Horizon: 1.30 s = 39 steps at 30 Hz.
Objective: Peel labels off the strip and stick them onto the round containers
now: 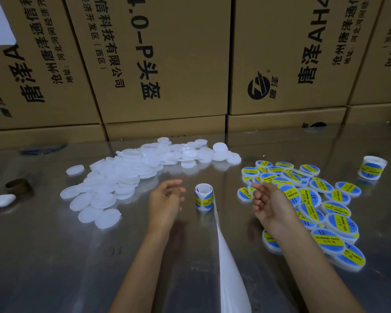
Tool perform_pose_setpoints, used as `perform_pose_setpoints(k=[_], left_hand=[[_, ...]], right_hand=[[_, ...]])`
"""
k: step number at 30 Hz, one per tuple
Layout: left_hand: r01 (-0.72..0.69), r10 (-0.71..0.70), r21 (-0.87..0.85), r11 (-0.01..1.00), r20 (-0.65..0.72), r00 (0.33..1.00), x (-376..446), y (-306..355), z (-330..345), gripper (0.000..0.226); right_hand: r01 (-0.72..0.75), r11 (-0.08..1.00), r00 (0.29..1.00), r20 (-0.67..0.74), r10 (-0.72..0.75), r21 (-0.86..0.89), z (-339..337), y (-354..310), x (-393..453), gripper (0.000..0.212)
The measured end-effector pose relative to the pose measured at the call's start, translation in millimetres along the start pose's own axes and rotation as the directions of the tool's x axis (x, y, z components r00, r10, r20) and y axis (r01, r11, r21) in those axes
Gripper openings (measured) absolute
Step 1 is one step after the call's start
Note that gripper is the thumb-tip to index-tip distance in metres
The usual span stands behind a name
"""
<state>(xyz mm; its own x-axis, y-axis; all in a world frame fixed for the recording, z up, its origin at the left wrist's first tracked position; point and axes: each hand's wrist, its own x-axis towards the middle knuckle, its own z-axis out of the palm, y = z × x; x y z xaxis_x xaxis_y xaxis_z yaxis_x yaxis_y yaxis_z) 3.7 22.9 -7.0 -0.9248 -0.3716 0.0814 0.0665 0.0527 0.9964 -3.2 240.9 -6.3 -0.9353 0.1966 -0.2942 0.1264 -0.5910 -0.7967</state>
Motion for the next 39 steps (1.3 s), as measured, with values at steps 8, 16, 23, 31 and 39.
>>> perform_pose_setpoints(k=[8, 16, 23, 31, 39], left_hand=[[0.048, 0.063, 0.403, 0.914, -0.257, 0.964, 15, -4, -28, 0.026], [0.395, -0.198, 0.836, 0.381, -0.344, 0.918, 17, -10, -54, 0.064], [0.136, -0.081, 0.951, 0.279, -0.118, 0.990, 12, -25, -35, 0.050], [-0.065, 0.065, 0.213, 0.975, 0.007, 0.998, 11, -7, -22, 0.024], [0.362, -0.205, -0.482, 0.798, 0.348, 0.915, 7, 10, -16, 0.028]], right_hand=[[-0.026, 0.974, 0.995, 0.091, 0.047, -0.223, 17, 11, -12, 0.031], [-0.008, 0.941, 0.989, 0.137, 0.058, -0.337, 21, 18, -17, 0.030], [0.004, 0.930, 0.988, 0.146, 0.054, -0.367, 21, 20, -15, 0.029], [0.173, 0.868, 0.982, 0.150, -0.116, -0.465, 20, 30, -9, 0.020], [0.498, 0.605, 0.867, 0.356, -0.348, -0.621, 26, 56, -3, 0.026]])
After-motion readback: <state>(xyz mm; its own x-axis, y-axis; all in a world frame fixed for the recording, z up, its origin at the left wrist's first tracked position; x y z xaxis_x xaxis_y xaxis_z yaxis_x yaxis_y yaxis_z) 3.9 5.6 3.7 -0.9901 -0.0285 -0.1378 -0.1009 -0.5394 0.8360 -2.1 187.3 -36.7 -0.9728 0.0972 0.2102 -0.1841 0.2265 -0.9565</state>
